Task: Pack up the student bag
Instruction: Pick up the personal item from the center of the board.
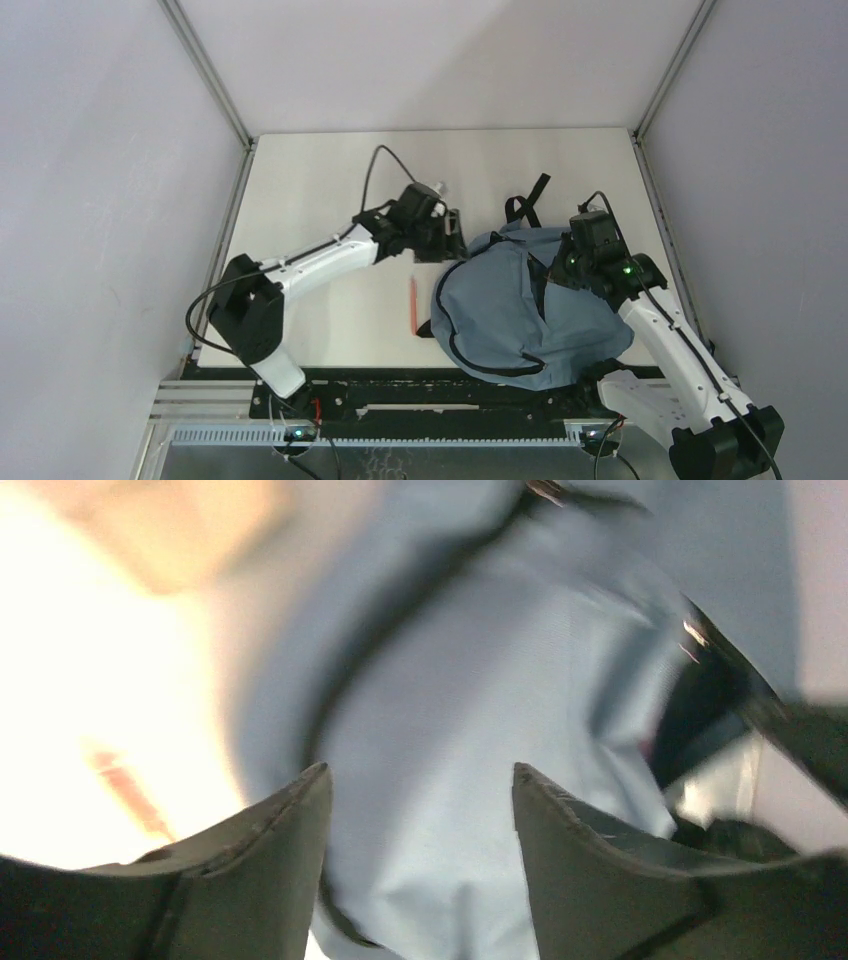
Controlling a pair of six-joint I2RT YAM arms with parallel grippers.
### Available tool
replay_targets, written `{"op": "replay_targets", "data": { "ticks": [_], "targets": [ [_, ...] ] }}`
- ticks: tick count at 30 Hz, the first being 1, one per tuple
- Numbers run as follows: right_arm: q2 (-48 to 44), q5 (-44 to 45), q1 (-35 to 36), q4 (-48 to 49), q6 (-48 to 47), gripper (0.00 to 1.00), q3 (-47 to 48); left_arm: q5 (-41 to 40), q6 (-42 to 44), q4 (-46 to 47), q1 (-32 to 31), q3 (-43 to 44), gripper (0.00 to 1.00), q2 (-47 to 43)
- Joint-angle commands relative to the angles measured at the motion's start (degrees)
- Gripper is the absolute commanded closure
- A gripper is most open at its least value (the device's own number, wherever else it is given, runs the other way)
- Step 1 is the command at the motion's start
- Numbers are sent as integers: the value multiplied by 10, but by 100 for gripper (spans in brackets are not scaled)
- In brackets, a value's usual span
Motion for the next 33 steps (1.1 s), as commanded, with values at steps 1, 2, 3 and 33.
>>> {"op": "replay_targets", "data": {
  "ticks": [1,2,3,33],
  "targets": [
    [-17,-7,-5,23,-9,100,0,-119,15,-45,64,-19,22,-5],
    [-18,-7,-5,22,-9,100,-1,-135,18,-54,71,-9,16,7],
    [-19,-7,-6,22,-9,100,-1,-142,23,-66,79,5,12,26],
    [-13,-20,-6,30,-16,100,-1,-156,-79,-93,89,188,57,287]
  ]
}}
